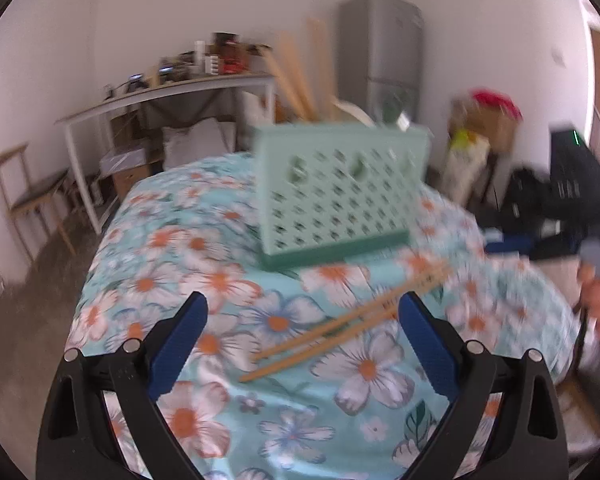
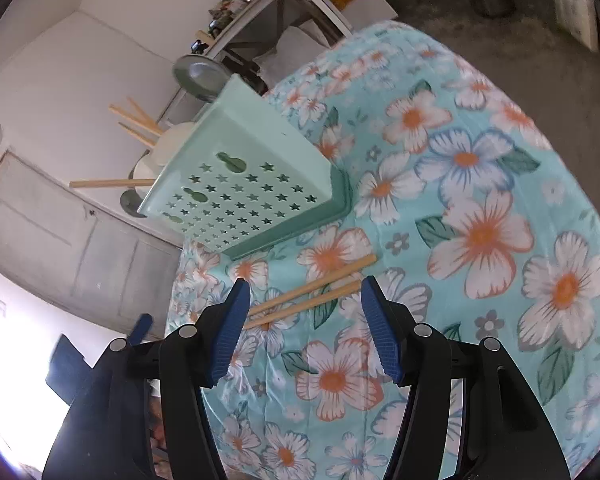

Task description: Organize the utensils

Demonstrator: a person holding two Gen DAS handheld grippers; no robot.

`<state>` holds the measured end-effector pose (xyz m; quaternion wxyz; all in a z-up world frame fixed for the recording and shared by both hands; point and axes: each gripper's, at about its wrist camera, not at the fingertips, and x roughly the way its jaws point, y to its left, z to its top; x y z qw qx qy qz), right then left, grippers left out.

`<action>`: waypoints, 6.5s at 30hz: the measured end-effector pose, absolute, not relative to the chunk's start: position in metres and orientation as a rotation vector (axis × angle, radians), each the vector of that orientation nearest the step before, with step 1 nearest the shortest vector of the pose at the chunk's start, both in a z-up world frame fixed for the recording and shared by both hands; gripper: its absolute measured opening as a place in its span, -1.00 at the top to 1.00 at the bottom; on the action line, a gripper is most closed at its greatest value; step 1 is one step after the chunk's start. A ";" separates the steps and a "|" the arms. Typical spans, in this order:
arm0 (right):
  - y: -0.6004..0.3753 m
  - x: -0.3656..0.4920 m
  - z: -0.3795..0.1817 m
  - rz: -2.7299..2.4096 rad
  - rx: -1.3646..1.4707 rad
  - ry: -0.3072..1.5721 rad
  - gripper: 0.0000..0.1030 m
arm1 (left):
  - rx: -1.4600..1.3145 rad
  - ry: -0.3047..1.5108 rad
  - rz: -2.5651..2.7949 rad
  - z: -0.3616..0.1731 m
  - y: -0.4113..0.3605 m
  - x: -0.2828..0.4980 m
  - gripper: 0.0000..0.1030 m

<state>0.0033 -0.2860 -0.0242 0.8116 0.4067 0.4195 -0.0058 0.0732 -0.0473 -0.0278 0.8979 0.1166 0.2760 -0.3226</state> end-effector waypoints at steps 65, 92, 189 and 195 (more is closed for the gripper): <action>-0.313 -0.018 -0.052 0.051 1.026 0.868 -0.11 | 0.501 0.735 -0.969 -0.058 -0.131 0.057 0.31; -0.330 -0.021 -0.073 0.112 1.183 0.859 -0.11 | 0.569 0.757 -0.905 -0.084 -0.190 0.069 0.65; -0.344 0.027 -0.106 -0.233 1.330 0.816 0.57 | 0.451 0.812 -0.878 -0.099 -0.122 0.091 0.86; -0.333 0.039 -0.098 -0.293 1.217 0.856 0.58 | 0.447 0.813 -0.878 -0.100 -0.122 0.092 0.85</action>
